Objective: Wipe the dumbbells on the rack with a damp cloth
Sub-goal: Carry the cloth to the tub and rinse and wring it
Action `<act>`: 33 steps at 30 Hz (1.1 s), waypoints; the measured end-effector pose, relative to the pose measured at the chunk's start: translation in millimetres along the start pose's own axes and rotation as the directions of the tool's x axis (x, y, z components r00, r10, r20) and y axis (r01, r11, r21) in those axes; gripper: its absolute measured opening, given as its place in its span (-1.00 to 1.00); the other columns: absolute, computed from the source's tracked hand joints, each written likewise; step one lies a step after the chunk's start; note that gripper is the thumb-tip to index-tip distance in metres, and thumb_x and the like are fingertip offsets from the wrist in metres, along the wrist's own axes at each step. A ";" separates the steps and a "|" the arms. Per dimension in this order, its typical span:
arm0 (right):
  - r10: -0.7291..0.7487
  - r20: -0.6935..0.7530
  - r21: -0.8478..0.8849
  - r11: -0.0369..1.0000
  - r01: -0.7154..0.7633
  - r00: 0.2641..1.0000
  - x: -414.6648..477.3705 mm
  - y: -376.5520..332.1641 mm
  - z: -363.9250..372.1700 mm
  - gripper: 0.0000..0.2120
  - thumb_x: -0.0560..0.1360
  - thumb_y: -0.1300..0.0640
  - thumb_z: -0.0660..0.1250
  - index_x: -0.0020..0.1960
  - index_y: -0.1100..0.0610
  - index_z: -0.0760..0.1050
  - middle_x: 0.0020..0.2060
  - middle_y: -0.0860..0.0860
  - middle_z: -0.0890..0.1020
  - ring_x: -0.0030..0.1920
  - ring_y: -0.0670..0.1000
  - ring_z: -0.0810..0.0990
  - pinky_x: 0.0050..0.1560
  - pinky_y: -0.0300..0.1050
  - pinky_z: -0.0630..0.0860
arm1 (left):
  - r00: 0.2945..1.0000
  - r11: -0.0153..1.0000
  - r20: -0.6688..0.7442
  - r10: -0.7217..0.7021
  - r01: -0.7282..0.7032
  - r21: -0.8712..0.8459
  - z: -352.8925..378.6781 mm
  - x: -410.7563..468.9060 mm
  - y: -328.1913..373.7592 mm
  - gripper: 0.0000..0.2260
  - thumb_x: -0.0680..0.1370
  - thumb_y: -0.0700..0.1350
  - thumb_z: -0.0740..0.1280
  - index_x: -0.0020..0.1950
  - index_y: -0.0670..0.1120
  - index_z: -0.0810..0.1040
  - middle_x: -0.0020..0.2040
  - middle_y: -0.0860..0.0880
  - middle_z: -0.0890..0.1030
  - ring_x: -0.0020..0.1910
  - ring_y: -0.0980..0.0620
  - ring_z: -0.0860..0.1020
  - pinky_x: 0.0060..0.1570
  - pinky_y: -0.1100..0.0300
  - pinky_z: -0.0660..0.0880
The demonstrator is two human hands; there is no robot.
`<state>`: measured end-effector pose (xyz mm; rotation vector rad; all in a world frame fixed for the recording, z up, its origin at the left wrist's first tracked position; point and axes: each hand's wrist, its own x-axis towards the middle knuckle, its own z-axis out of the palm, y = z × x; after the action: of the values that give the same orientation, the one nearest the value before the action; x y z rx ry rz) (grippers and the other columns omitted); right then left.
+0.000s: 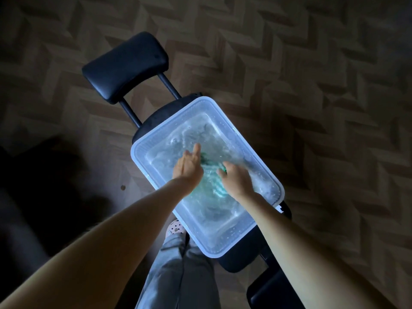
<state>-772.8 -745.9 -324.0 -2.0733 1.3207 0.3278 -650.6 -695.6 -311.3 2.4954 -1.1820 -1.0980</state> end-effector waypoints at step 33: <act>-0.004 0.468 -0.213 0.970 0.118 0.884 6.8 -0.3 8.3 -0.54 0.55 0.36 0.14 0.44 0.25 0.21 0.15 0.19 0.50 0.06 0.10 0.53 -0.03 -0.15 0.45 | 0.811 0.966 0.581 0.064 -0.197 0.168 24.6 8.1 -8.0 -0.47 0.52 -0.24 0.33 0.46 -0.17 0.24 0.39 -0.17 0.36 0.35 -0.09 0.37 0.23 0.18 0.36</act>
<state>-768.3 -745.4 -333.7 -2.0429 0.9554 0.9322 -659.2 -692.5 -336.8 2.2348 -1.6817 -1.8502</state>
